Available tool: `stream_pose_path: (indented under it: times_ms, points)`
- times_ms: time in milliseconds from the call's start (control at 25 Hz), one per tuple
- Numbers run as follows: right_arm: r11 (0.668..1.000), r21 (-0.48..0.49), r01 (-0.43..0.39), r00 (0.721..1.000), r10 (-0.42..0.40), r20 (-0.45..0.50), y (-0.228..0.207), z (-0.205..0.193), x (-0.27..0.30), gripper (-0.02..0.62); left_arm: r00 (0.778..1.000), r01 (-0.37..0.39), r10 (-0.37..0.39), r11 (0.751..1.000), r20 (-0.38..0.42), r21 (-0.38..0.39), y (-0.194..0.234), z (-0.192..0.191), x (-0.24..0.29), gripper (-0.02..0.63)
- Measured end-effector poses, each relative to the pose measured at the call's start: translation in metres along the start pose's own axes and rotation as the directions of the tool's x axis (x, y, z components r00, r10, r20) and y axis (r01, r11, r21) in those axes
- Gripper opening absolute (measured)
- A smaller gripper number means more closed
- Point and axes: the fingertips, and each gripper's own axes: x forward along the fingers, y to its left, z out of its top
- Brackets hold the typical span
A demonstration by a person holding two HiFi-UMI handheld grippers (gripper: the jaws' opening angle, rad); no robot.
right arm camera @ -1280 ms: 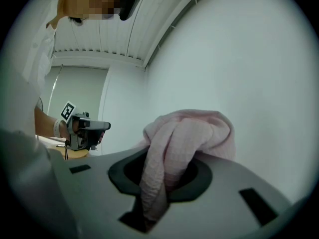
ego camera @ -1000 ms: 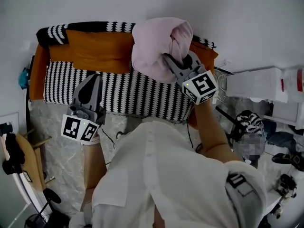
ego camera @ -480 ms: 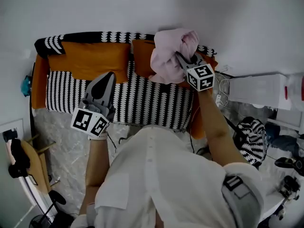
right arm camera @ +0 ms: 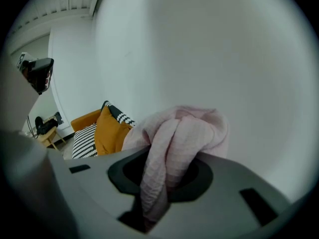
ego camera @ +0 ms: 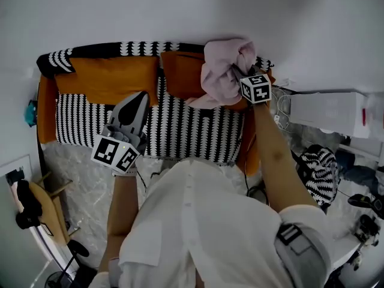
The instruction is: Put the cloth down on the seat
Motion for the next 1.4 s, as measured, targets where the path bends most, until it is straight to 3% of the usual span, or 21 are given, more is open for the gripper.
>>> stream_pose_path:
  times_ms: [280,480,760,1000,1240,1400]
  points:
    - [0.998,0.059,0.034,0.988,-0.024,-0.153,-0.022,-0.043,0.005,0.120,1.000,0.029,-0.030,0.999,-0.011,-0.015,-0.004,-0.007,0.014,0.017]
    - [0.999,0.049,0.020,0.990,-0.013,-0.138,-0.017,-0.038,-0.001,0.166,1.000,0.030,-0.030,0.999,0.000,-0.016,-0.007,-0.005,0.012,0.018]
    - [1.000,-0.008,0.030,0.981,-0.031,-0.190,-0.008,-0.045,-0.018,0.270,0.999,0.029,-0.029,0.999,0.017,-0.015,-0.013,-0.003,0.002,0.018]
    - [0.995,-0.028,0.100,0.973,-0.104,-0.207,-0.016,-0.050,-0.055,0.328,0.999,0.012,-0.012,1.000,0.035,-0.006,-0.023,-0.002,-0.013,0.018]
    - [0.986,-0.064,0.152,0.984,-0.157,-0.080,0.002,-0.027,-0.107,0.334,0.998,-0.028,0.028,1.000,0.063,-0.006,-0.025,0.001,-0.040,0.018]
    - [0.992,0.008,0.123,0.991,-0.123,0.043,0.030,0.002,-0.137,0.333,0.995,-0.056,0.056,0.998,0.081,-0.008,-0.024,0.002,-0.059,0.018]
